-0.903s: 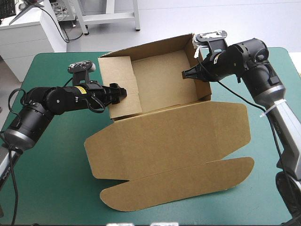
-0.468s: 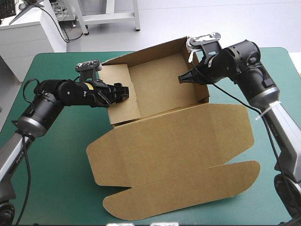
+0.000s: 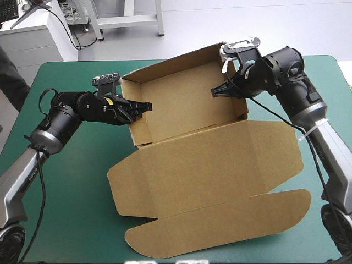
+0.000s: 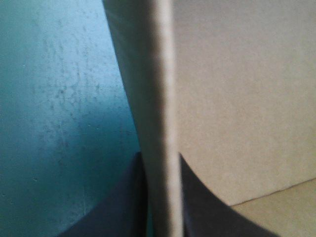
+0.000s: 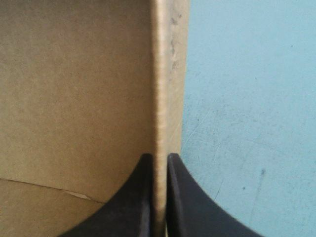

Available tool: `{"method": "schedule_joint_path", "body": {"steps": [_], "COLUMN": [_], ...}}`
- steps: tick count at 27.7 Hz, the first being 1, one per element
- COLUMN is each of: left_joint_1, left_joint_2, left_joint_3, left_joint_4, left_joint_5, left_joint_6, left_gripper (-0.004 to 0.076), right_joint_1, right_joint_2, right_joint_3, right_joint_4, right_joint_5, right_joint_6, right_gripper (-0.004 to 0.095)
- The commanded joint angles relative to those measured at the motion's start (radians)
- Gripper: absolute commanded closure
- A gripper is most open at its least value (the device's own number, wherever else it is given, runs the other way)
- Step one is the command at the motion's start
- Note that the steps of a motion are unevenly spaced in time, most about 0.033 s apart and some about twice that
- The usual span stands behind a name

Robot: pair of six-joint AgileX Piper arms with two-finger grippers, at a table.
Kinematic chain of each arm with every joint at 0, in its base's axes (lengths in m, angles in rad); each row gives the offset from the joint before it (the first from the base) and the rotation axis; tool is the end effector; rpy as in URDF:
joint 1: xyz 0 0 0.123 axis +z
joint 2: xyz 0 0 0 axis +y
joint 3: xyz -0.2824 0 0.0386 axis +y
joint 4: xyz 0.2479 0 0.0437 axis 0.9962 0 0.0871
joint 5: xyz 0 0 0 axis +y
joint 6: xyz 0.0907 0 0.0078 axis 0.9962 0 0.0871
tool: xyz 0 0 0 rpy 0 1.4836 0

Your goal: Fold the box

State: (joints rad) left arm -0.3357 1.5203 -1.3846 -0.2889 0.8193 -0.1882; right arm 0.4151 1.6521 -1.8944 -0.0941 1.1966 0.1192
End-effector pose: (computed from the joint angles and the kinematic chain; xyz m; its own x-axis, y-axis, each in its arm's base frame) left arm 0.3098 -0.1282 0.3500 -0.8259 -0.1041 -0.5541 0.1509 0.9061 -0.3952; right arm 0.3237 0.1340 0.4341 -0.7239 -0.2269 -0.6515 -0.2896 0.9571 -0.0115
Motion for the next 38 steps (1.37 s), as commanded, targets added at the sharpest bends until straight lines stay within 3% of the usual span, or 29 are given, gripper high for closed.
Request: {"method": "schedule_joint_path", "body": {"steps": [1, 9, 13, 20, 33, 38], "left_joint_1": [-0.011, -0.011, -0.011, -0.011, -0.011, -0.011], "left_joint_2": [-0.040, 0.039, 0.109, 0.212, 0.427, 0.462], "left_joint_3": [-0.035, -0.156, -0.237, -0.256, -0.433, -0.472], "left_joint_4": [-0.075, 0.017, 0.043, 0.061, 0.099, 0.098], "left_joint_5": [-0.045, 0.147, 0.234, 0.250, 0.395, 0.405], "left_joint_6": [0.015, 0.015, 0.015, 0.008, 0.008, 0.008], "left_gripper": [0.0732, 0.0732, 0.0732, 0.0732, 0.0732, 0.0732], "right_joint_1": [0.007, -0.007, -0.054, -0.121, -0.121, -0.121], "right_joint_2": [-0.043, -0.010, 0.045, 0.144, 0.256, 0.277], "right_joint_3": [-0.029, -0.029, -0.029, -0.029, -0.029, -0.029], "right_joint_4": [0.054, 0.067, 0.207, 0.255, 0.217, 0.211], "right_joint_5": [-0.037, 0.055, 0.055, 0.055, 0.055, 0.055], "right_joint_6": [0.026, 0.037, 0.017, 0.010, -0.040, -0.049], "right_gripper": [0.0905, 0.0907, 0.0907, 0.0907, 0.0907, 0.0907]}}
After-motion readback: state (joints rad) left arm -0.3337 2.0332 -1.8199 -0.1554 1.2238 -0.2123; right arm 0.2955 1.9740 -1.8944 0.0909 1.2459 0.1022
